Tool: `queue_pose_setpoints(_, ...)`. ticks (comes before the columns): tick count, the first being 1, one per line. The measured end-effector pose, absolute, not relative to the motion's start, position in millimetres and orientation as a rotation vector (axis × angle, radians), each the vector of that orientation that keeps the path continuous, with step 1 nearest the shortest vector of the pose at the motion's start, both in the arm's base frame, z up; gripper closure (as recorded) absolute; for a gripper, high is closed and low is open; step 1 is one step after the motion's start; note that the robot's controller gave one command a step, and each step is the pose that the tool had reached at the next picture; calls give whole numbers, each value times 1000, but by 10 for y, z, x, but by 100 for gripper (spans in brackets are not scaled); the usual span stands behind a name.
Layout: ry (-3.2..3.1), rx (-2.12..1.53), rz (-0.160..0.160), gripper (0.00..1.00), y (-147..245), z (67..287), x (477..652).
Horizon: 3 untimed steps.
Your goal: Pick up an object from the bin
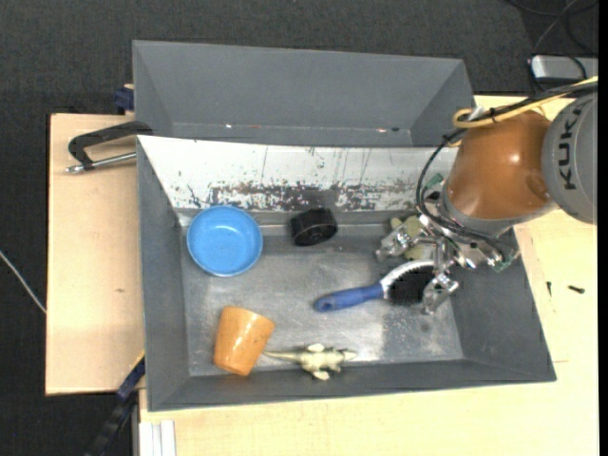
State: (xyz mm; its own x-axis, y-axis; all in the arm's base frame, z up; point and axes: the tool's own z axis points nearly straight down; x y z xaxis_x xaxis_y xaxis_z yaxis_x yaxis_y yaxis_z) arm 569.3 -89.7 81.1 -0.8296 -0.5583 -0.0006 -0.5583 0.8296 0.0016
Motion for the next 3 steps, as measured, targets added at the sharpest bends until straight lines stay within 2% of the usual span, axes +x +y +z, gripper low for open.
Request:
queue_pose_setpoints(1,3004,-912,1,100,-906,824,5698)
queue_pose_setpoints(2,2983,-942,-8,100,-846,2318,5748)
queue_pose_setpoints(3,2768,-1486,1,100,-973,2124,5362)
